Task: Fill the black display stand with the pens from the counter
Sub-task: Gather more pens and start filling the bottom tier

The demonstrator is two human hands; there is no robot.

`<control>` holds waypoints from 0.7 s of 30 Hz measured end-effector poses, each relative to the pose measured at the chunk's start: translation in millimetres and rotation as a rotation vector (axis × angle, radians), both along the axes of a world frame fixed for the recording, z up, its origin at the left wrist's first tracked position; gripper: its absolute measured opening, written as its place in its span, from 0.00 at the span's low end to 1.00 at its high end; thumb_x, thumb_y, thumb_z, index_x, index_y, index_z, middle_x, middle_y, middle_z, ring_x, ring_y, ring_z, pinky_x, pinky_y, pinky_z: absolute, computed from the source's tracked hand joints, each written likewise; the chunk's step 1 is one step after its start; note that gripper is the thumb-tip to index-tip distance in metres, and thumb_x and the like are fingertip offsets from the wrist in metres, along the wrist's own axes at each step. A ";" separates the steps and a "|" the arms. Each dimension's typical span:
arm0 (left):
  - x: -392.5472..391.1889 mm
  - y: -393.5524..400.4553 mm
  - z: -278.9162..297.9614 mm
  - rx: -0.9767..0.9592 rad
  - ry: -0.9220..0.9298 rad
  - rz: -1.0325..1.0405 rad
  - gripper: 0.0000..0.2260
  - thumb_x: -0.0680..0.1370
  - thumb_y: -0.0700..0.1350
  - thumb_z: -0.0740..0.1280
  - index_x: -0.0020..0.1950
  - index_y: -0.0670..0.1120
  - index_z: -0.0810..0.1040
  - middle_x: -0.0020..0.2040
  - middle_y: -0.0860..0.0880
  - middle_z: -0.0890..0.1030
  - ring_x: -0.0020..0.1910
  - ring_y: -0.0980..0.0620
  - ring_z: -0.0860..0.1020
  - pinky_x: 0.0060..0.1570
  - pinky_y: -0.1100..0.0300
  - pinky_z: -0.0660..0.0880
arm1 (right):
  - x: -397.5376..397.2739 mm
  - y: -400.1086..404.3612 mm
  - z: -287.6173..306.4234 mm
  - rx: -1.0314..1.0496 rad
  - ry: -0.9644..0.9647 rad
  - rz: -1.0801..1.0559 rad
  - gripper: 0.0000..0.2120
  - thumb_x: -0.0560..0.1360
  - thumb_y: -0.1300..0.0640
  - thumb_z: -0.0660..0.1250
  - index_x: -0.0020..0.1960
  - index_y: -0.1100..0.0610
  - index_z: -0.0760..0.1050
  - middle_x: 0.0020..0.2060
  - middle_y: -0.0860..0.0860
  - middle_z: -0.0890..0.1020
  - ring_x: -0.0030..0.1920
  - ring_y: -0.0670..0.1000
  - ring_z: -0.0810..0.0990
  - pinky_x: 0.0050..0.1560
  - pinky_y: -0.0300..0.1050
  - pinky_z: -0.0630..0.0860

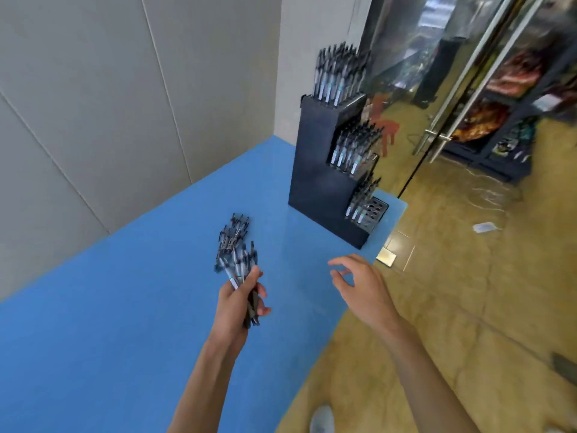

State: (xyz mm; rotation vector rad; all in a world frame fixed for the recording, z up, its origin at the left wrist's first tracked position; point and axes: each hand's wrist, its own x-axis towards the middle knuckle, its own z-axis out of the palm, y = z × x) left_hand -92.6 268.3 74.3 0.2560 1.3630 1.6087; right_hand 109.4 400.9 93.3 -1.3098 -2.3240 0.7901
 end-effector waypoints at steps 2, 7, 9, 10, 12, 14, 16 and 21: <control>18.8 13.8 7.2 0.025 -0.010 -0.041 0.09 0.83 0.45 0.65 0.52 0.40 0.76 0.30 0.48 0.73 0.21 0.51 0.65 0.23 0.59 0.69 | 25.1 8.0 3.9 0.013 0.012 -0.059 0.09 0.80 0.55 0.66 0.59 0.48 0.80 0.54 0.41 0.79 0.51 0.39 0.78 0.53 0.36 0.74; 68.0 51.5 23.9 0.040 -0.019 -0.149 0.07 0.84 0.41 0.63 0.56 0.38 0.76 0.33 0.48 0.74 0.23 0.52 0.66 0.21 0.61 0.66 | 85.4 30.6 12.0 0.028 0.063 -0.164 0.08 0.78 0.57 0.68 0.55 0.48 0.81 0.52 0.40 0.80 0.48 0.42 0.81 0.54 0.45 0.76; 88.3 67.4 27.0 0.043 0.004 -0.171 0.10 0.84 0.42 0.63 0.60 0.37 0.76 0.34 0.48 0.75 0.25 0.52 0.68 0.22 0.60 0.67 | 109.3 41.5 14.9 0.040 0.071 -0.183 0.08 0.78 0.57 0.68 0.55 0.48 0.81 0.50 0.40 0.80 0.48 0.42 0.81 0.52 0.44 0.76; 99.1 75.2 28.7 0.041 0.020 -0.178 0.11 0.84 0.43 0.64 0.61 0.37 0.77 0.35 0.48 0.76 0.26 0.52 0.69 0.23 0.60 0.67 | 121.9 47.7 16.0 0.045 0.066 -0.186 0.08 0.78 0.56 0.68 0.55 0.47 0.81 0.50 0.40 0.80 0.49 0.42 0.81 0.51 0.44 0.76; 122.5 90.4 32.7 0.034 0.067 -0.188 0.11 0.84 0.44 0.64 0.61 0.38 0.78 0.36 0.47 0.78 0.27 0.51 0.71 0.24 0.60 0.69 | 148.5 62.0 16.2 0.045 0.060 -0.185 0.08 0.79 0.56 0.67 0.55 0.47 0.80 0.51 0.41 0.80 0.50 0.43 0.81 0.51 0.44 0.76; 148.9 105.6 37.2 0.027 0.121 -0.183 0.11 0.84 0.45 0.64 0.60 0.39 0.78 0.38 0.46 0.80 0.26 0.51 0.71 0.25 0.60 0.69 | 176.5 77.7 16.7 0.036 0.066 -0.185 0.08 0.79 0.56 0.67 0.55 0.47 0.80 0.52 0.41 0.80 0.51 0.43 0.81 0.52 0.44 0.77; 176.8 120.4 41.1 0.034 0.172 -0.168 0.11 0.84 0.46 0.64 0.58 0.40 0.80 0.39 0.43 0.80 0.25 0.51 0.70 0.26 0.58 0.69 | 205.1 93.4 18.1 0.020 0.075 -0.182 0.09 0.79 0.56 0.66 0.56 0.47 0.80 0.52 0.40 0.80 0.51 0.43 0.81 0.53 0.44 0.77; 239.6 158.2 50.0 0.017 0.259 -0.149 0.17 0.83 0.49 0.65 0.36 0.47 0.83 0.40 0.39 0.73 0.25 0.49 0.67 0.30 0.55 0.64 | 272.0 136.2 25.7 0.023 0.072 -0.127 0.11 0.80 0.55 0.65 0.61 0.47 0.80 0.56 0.39 0.79 0.54 0.40 0.79 0.56 0.38 0.75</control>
